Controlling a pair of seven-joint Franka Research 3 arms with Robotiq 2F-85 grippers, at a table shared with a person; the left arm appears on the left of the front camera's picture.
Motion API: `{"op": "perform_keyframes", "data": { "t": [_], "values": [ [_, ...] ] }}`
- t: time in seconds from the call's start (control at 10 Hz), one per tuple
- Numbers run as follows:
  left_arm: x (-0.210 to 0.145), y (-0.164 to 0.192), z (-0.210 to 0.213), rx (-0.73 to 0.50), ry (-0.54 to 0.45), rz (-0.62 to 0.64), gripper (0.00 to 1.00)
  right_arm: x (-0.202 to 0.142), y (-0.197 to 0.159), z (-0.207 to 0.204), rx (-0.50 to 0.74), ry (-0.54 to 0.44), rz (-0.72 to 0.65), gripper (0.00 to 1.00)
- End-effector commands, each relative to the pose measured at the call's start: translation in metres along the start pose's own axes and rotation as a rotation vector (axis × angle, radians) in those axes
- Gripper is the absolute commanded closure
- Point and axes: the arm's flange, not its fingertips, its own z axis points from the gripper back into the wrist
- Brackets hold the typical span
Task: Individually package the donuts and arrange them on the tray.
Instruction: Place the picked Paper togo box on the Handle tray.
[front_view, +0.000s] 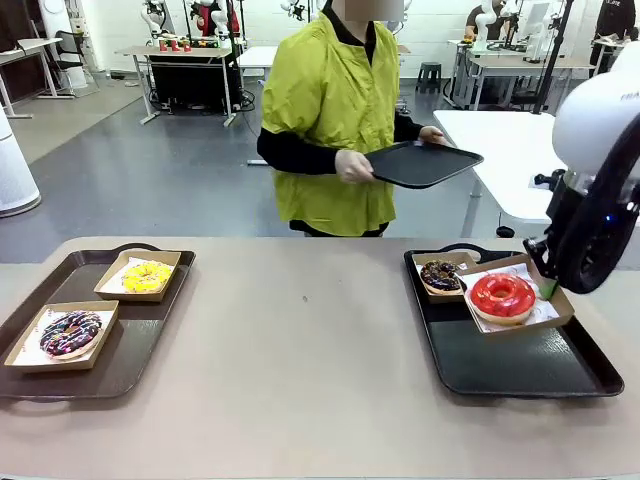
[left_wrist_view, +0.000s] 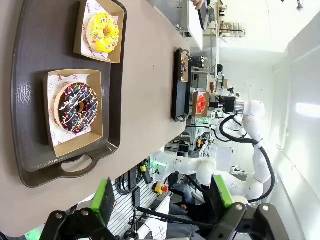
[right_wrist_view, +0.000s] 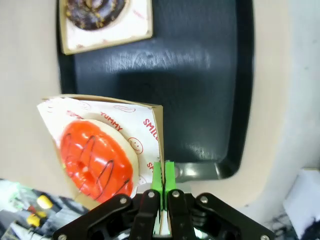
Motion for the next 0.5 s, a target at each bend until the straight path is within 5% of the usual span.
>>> {"op": "perform_keyframes", "data": {
  "t": [0.0,0.4],
  "values": [
    [-0.001,-0.001,0.002,-0.005,-0.01,-0.005,0.0,0.002,-0.015,-0.022,-0.002,-0.025,0.021,0.98],
    [-0.001,-0.001,0.002,-0.005,-0.01,-0.005,0.0,0.02,-0.028,-0.054,0.009,-0.004,-0.012,0.98]
  ]
}}
